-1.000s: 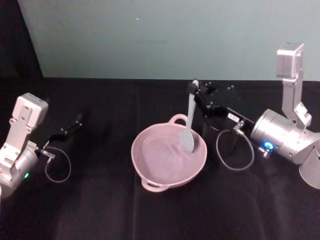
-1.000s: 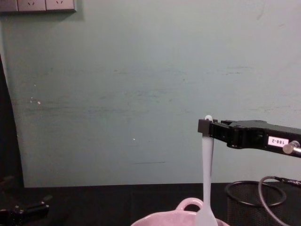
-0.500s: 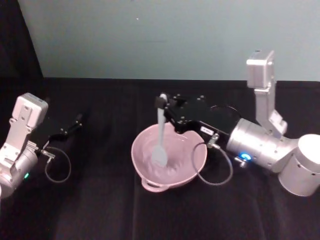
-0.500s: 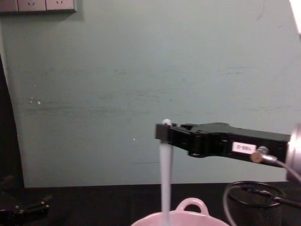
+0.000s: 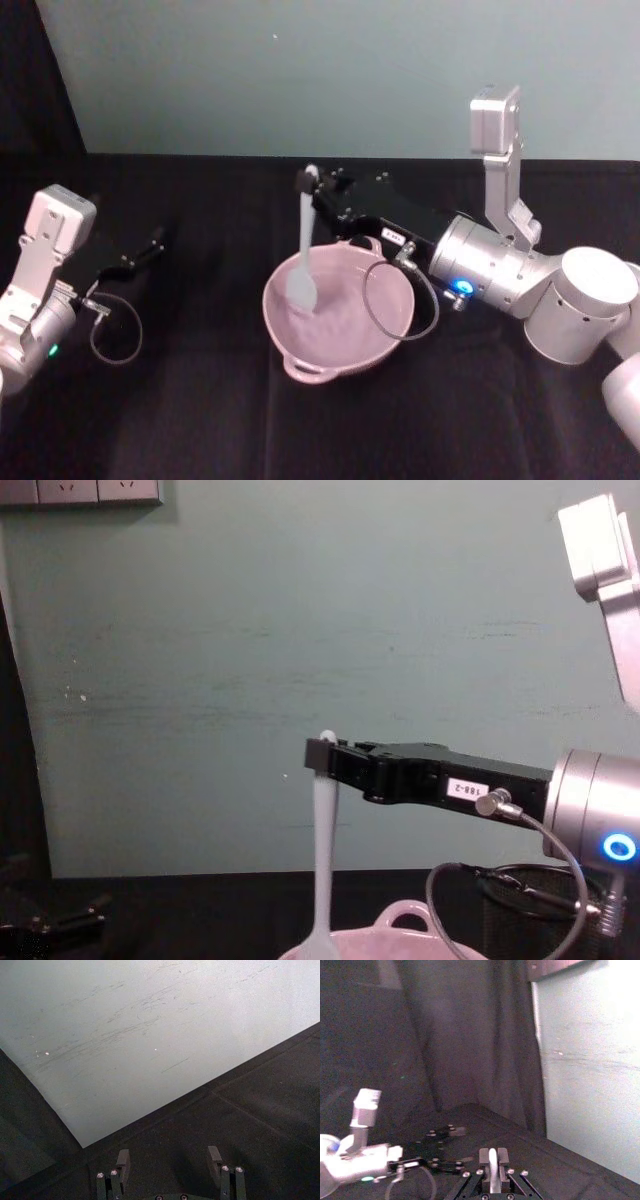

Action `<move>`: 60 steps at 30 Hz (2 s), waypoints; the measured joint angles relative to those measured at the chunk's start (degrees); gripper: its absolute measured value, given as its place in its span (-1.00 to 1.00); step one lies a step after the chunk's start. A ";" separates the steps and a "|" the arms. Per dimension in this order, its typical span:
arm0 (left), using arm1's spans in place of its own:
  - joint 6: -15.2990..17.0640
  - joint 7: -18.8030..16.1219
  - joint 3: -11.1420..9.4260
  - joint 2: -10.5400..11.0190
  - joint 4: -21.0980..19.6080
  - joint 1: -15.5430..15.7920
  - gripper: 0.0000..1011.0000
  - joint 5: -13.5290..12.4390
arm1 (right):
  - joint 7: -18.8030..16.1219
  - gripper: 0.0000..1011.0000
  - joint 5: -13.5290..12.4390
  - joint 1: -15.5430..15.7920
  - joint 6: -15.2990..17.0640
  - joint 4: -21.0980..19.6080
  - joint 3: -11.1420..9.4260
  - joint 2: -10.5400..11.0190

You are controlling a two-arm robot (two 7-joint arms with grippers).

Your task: Use the one hand to pick up the spoon and stir the clear water in the bowl.

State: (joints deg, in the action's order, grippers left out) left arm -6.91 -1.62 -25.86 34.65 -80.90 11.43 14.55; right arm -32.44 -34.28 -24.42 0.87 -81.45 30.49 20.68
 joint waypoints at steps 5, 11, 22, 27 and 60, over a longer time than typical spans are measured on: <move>0.00 0.00 0.00 0.00 0.00 0.00 1.00 0.00 | 0.05 -0.79 -0.54 -0.91 -0.99 3.69 -1.19 -0.53; 0.00 0.00 0.00 0.00 0.00 0.00 1.00 0.00 | 2.43 -0.79 -0.37 0.53 -1.89 2.92 -3.91 1.26; 0.00 0.00 0.00 0.00 0.00 0.00 1.00 0.00 | 4.40 -0.79 1.53 3.98 0.27 -3.76 -5.94 5.56; 0.00 0.00 0.00 0.00 0.00 0.00 1.00 0.00 | 4.44 -0.79 2.80 4.88 1.68 -6.72 -5.14 6.52; 0.00 0.00 0.00 0.00 0.00 0.00 1.00 0.00 | 0.41 -0.79 -0.75 0.37 -0.62 2.66 -2.15 -0.65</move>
State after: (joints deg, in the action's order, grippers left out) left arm -6.90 -1.62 -25.86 34.65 -80.90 11.43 14.55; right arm -32.04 -35.03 -24.06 0.24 -78.79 28.34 20.02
